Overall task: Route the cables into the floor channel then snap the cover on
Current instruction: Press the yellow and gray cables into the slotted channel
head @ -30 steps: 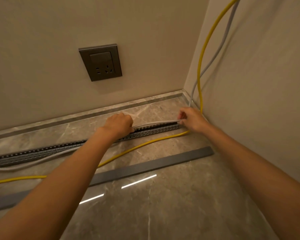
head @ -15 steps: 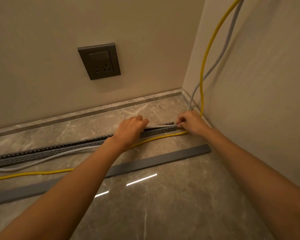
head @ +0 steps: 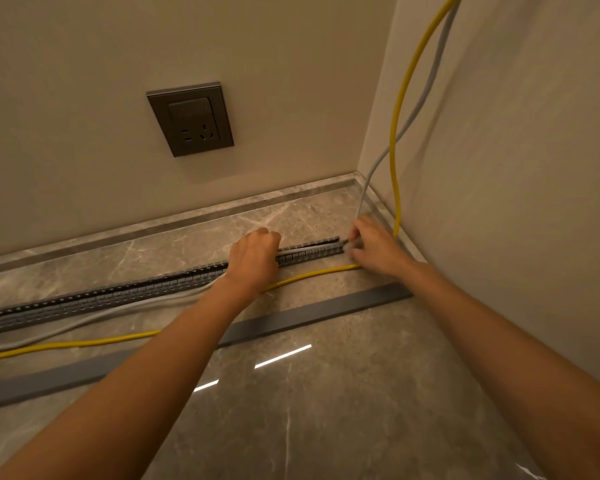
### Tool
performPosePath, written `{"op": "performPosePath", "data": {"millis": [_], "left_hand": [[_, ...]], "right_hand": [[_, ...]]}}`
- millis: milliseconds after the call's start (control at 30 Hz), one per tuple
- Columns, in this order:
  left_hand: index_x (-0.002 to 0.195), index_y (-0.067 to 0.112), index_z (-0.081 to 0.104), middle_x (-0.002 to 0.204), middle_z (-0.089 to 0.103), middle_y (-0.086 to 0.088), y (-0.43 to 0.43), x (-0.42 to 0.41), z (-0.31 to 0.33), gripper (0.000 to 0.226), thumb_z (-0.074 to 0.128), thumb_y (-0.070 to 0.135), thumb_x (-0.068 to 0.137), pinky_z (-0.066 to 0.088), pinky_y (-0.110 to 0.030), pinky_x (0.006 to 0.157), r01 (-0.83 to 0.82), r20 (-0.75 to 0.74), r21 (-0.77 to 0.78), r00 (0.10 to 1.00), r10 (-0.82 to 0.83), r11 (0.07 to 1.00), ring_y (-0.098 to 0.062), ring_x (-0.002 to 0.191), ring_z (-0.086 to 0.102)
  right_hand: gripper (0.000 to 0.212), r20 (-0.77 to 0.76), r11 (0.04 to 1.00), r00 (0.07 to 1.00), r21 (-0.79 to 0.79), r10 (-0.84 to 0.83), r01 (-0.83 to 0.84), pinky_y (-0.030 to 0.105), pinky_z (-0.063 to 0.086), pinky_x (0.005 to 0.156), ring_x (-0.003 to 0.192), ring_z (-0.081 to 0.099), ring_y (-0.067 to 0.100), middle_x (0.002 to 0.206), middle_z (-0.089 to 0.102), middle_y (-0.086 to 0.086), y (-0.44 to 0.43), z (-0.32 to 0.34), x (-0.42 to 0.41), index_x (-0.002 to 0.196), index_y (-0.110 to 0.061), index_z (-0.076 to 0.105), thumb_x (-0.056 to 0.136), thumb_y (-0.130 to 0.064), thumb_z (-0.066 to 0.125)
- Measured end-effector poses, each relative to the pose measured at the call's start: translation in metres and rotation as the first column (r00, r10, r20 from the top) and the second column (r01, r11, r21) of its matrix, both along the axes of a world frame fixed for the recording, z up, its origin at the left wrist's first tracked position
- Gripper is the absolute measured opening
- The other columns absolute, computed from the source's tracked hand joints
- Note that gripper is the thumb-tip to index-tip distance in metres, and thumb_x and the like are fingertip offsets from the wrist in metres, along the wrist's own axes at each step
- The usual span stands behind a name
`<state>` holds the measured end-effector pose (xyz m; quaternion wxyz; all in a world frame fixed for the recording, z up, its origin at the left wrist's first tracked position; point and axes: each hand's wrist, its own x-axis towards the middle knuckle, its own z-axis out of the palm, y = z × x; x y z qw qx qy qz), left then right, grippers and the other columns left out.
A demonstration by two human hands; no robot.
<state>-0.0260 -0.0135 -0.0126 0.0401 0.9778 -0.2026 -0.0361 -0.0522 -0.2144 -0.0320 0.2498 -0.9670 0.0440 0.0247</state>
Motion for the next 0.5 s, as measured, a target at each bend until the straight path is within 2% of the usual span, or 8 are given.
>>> {"op": "performPosePath", "data": {"millis": [33, 100, 167, 333, 433, 500], "left_hand": [[0.102, 0.0, 0.06, 0.111, 0.06, -0.018, 0.001, -0.001, -0.001, 0.018, 0.05, -0.004, 0.089, 0.049, -0.041, 0.079, 0.004, 0.013, 0.011, 1.0, -0.004, 1.0, -0.036, 0.101, 0.057], [0.105, 0.0, 0.062, 0.113, 0.059, -0.017, 0.001, -0.002, -0.001, 0.021, 0.049, -0.005, 0.09, 0.049, -0.039, 0.082, 0.038, 0.059, 0.062, 0.997, -0.042, 0.997, -0.034, 0.106, 0.054], [0.112, 0.0, 0.061, 0.118, 0.057, -0.016, 0.0, -0.003, -0.002, 0.024, 0.048, -0.002, 0.092, 0.048, -0.037, 0.087, 0.102, 0.093, 0.148, 0.989, -0.117, 0.984, -0.031, 0.111, 0.051], [0.122, -0.001, 0.054, 0.125, 0.052, -0.016, 0.0, -0.009, -0.005, 0.029, 0.044, 0.001, 0.096, 0.049, -0.036, 0.091, 0.18, 0.077, 0.244, 0.976, -0.204, 0.953, -0.03, 0.116, 0.049], [0.129, 0.002, 0.044, 0.127, 0.051, -0.016, 0.004, -0.01, -0.008, 0.032, 0.04, 0.004, 0.098, 0.049, -0.035, 0.089, 0.203, 0.087, 0.215, 0.97, -0.226, 0.955, -0.029, 0.114, 0.051], [0.13, 0.002, 0.042, 0.128, 0.049, -0.015, 0.007, -0.013, -0.01, 0.033, 0.04, 0.006, 0.097, 0.049, -0.034, 0.088, 0.221, 0.086, 0.207, 0.966, -0.243, 0.953, -0.028, 0.112, 0.051]], "right_hand": [[0.007, -0.022, 1.0, 0.999, -0.019, 0.023, -0.024, 0.032, 0.043, 0.081, 0.1, 0.054, 0.025, 0.102, 0.055, 0.012, 0.0, 0.0, -0.003, 0.084, -0.008, 0.053, 0.083, -0.007, 0.059], [0.011, -0.082, 0.994, 0.993, -0.069, 0.081, -0.086, 0.029, 0.043, 0.076, 0.095, 0.056, 0.023, 0.098, 0.057, 0.009, 0.001, 0.002, -0.007, 0.086, -0.004, 0.063, 0.081, -0.014, 0.064], [0.013, -0.133, 0.99, 0.986, -0.09, 0.099, -0.111, 0.029, 0.044, 0.075, 0.087, 0.055, 0.018, 0.092, 0.054, 0.002, 0.003, 0.007, -0.008, 0.086, -0.007, 0.067, 0.08, -0.019, 0.068], [0.005, -0.209, 0.971, 0.968, -0.159, 0.141, -0.176, 0.029, 0.044, 0.074, 0.084, 0.053, 0.016, 0.089, 0.056, 0.003, 0.003, 0.012, -0.008, 0.076, -0.014, 0.065, 0.078, -0.011, 0.069], [0.002, -0.196, 0.97, 0.972, -0.179, 0.127, -0.162, 0.034, 0.045, 0.078, 0.088, 0.055, 0.02, 0.098, 0.062, 0.012, 0.006, 0.011, -0.007, 0.084, -0.01, 0.065, 0.083, -0.01, 0.064], [0.01, -0.161, 0.967, 0.981, -0.212, 0.109, -0.142, 0.036, 0.046, 0.084, 0.1, 0.058, 0.028, 0.108, 0.064, 0.014, 0.009, 0.011, -0.006, 0.094, -0.007, 0.063, 0.087, -0.012, 0.059]]}}
